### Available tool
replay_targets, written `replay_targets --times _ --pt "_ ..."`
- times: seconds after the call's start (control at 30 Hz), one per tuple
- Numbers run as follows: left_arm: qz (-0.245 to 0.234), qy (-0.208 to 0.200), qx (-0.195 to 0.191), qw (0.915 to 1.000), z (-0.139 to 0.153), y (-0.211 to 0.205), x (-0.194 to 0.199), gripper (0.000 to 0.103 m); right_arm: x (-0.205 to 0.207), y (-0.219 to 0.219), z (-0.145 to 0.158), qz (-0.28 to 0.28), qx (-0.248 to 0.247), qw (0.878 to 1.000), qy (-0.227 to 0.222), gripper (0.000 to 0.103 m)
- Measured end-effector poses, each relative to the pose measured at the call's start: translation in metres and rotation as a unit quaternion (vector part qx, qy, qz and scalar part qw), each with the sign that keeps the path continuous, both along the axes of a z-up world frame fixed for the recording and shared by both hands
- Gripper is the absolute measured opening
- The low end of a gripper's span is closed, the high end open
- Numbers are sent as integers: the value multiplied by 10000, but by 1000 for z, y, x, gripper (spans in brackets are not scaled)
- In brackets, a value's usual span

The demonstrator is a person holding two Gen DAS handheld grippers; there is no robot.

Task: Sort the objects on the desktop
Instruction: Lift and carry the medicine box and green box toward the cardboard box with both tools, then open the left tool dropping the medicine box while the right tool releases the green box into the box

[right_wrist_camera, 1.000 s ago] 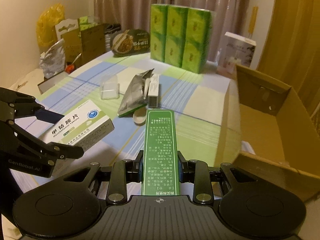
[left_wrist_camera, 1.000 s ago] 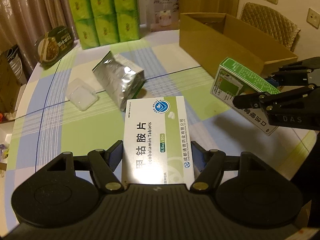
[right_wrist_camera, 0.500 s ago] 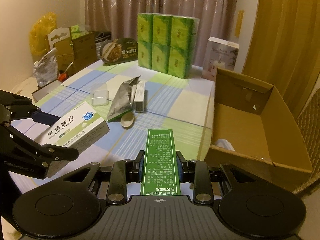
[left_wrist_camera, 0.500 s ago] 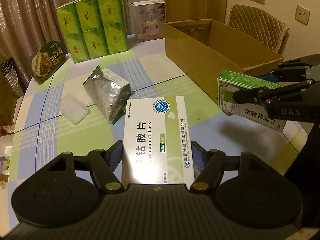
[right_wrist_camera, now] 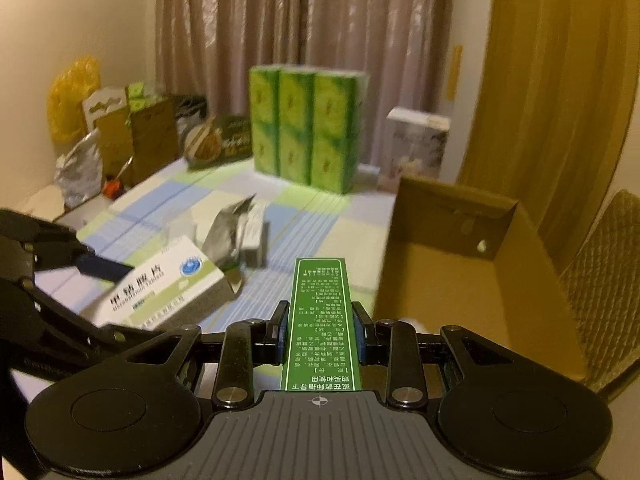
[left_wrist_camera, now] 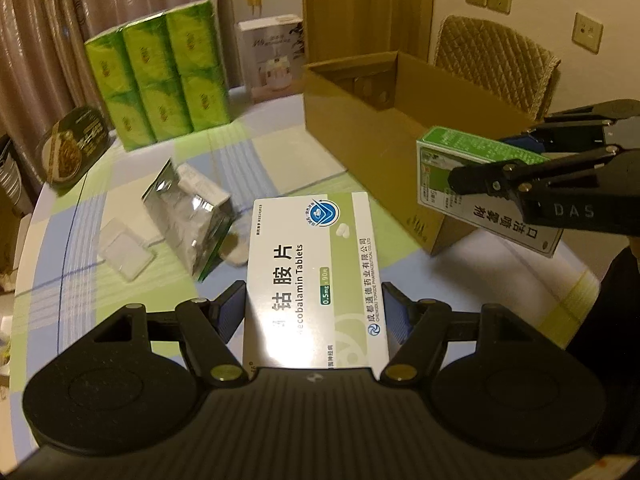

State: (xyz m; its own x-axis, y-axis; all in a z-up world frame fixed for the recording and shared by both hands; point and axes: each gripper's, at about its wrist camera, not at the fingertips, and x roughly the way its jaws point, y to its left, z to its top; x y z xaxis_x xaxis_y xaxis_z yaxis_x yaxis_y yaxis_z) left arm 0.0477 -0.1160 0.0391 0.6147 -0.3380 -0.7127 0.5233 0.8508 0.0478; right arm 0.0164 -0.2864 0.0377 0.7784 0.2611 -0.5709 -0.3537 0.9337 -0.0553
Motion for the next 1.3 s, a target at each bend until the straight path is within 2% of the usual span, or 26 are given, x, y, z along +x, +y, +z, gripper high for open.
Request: replay_targets --times 0.2,0.5,0.93,1.3 --pt "-248 -143 -237 9993 24 -34 18 67 21 -37 20 -360 -55 9990 -269 28" --pt "-708 -208 -589 9955 49 -106 55 67 61 -101 14 -861 -47 9961 -191 28" --pt "-711 313 -1101 9909 37 -162 113 67 82 -147 -7 -1180 251 9927 46 28" --pt "-524 466 -1123 9912 18 -177 137 67 94 -154 -14 -1271 322 9913 81 28"
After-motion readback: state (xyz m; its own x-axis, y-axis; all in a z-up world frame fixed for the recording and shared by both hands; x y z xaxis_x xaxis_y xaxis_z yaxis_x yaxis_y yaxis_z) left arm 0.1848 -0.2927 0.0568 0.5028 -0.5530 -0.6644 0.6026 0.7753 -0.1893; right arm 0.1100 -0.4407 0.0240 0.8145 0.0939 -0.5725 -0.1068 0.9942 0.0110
